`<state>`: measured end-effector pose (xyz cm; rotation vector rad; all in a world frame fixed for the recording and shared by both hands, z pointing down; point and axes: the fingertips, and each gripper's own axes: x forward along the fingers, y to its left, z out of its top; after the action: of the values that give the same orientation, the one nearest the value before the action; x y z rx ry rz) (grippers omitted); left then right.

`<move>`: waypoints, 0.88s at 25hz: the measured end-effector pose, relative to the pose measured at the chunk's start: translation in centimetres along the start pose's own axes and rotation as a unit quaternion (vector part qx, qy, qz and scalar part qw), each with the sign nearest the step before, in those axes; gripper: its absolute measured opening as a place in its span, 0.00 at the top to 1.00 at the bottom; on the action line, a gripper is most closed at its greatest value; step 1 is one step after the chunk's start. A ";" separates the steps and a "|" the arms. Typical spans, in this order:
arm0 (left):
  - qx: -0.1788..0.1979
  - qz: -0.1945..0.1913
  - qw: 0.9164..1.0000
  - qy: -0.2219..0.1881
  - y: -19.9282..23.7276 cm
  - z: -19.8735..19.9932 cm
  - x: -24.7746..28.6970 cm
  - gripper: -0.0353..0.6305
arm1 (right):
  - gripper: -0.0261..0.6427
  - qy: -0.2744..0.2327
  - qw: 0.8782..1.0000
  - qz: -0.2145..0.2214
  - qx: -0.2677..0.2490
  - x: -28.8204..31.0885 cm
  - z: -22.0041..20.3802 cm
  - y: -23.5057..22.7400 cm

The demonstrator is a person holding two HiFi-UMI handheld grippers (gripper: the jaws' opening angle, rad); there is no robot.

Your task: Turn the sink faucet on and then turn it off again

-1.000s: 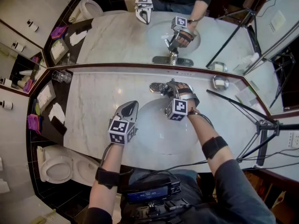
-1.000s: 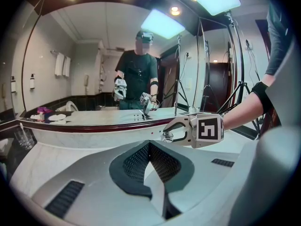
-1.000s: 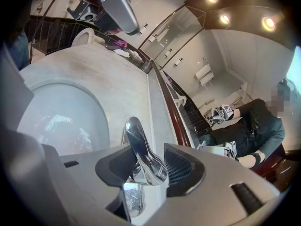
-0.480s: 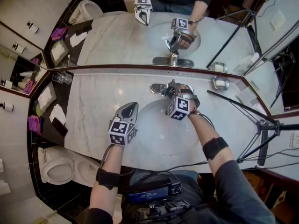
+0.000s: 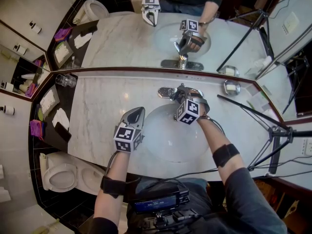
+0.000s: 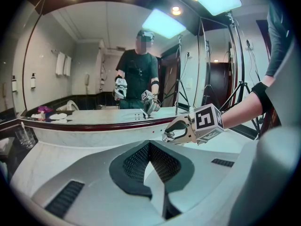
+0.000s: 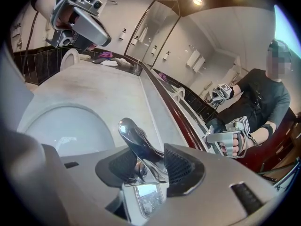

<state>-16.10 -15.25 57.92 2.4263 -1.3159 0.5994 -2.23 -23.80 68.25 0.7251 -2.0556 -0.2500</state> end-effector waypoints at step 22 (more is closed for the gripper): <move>-0.003 -0.011 1.000 -0.011 -1.1 1.1 0.6 0.96 | 0.65 0.013 0.997 -0.009 0.075 -0.8 -0.6 -2.8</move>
<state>-14.65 -15.56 57.19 2.4451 -1.2962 0.5648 -0.26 -25.55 66.83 0.8346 -2.0595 -0.0964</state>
